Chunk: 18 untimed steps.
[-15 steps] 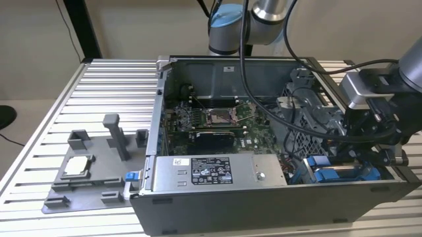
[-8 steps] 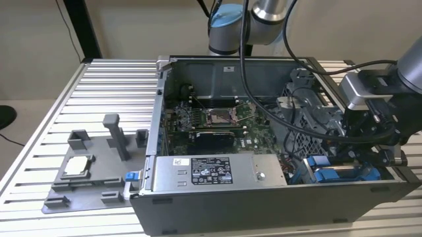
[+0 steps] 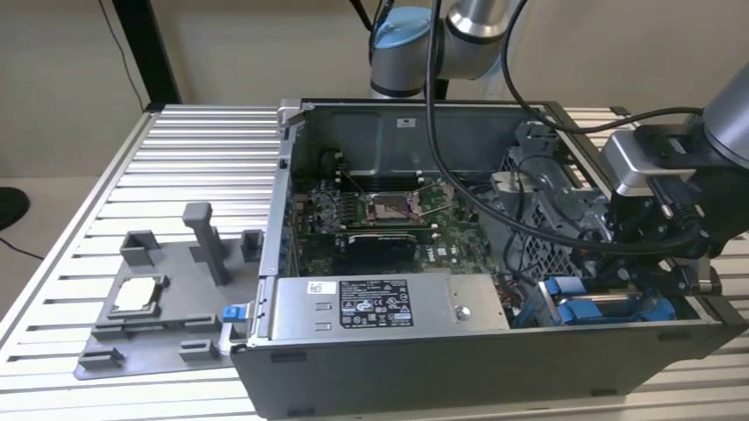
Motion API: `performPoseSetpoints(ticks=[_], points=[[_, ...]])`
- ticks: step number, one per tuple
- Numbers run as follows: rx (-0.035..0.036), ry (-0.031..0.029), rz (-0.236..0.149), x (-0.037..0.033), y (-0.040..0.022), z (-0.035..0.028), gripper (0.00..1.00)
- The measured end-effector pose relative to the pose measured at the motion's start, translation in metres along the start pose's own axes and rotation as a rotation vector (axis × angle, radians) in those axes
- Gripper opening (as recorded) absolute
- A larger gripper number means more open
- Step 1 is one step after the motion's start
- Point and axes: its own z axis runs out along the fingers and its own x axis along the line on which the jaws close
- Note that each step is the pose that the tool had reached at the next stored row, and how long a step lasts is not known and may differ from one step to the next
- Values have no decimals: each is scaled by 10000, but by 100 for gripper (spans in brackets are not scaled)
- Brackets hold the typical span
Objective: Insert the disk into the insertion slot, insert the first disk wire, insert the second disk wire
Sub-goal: 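Insert the second disk wire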
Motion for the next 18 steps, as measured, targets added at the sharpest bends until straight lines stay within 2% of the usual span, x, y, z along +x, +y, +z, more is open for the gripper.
performPoseSetpoints(ticks=[1,3,5,16,17,18], points=[[0,-23,0,0,0,10,100],[-11,-12,2,1,0,2,100],[-72,-1,19,-4,0,-40,100],[-92,7,118,-67,4,-521,100],[-92,9,117,-69,4,-530,100],[-92,6,117,-68,4,-529,0]])
